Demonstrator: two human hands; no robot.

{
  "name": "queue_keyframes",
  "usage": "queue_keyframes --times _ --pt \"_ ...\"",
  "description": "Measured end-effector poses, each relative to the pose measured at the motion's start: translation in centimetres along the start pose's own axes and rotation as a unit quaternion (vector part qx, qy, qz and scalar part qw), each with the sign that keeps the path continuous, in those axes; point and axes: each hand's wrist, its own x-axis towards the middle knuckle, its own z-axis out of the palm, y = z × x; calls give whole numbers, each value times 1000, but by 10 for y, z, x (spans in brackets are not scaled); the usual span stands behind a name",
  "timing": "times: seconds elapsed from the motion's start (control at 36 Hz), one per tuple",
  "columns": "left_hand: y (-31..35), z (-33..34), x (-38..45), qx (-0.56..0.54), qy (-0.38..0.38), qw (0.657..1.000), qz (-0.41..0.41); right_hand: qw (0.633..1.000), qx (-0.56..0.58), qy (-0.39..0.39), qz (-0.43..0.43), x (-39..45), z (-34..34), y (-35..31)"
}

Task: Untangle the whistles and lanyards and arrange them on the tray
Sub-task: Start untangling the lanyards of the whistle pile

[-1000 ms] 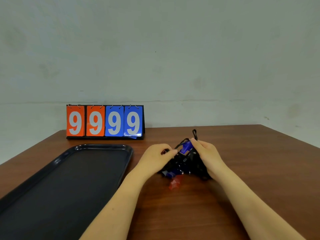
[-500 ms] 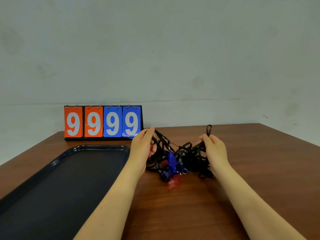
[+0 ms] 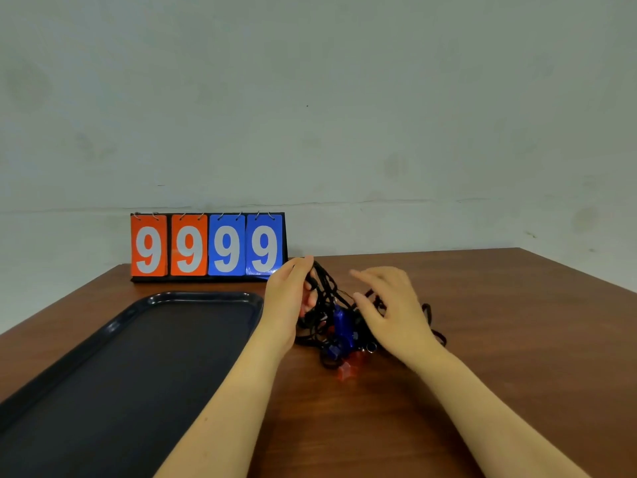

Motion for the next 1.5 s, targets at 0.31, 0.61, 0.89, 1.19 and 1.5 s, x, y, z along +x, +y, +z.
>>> queue_keyframes --times 0.31,0.61,0.89,1.19,1.5 --pt "-10 -3 6 148 39 983 105 965 228 -11 130 0 -6 -14" --pt "-24 3 6 261 18 951 165 835 491 93 232 9 -18 -9" --pt "-17 8 2 205 -45 966 148 886 399 28 235 5 -16 -17" --pt "-23 4 7 217 -4 963 157 911 338 -86 221 4 -15 -11" --pt "-19 2 7 180 3 976 119 938 278 -101 180 3 -13 -14"
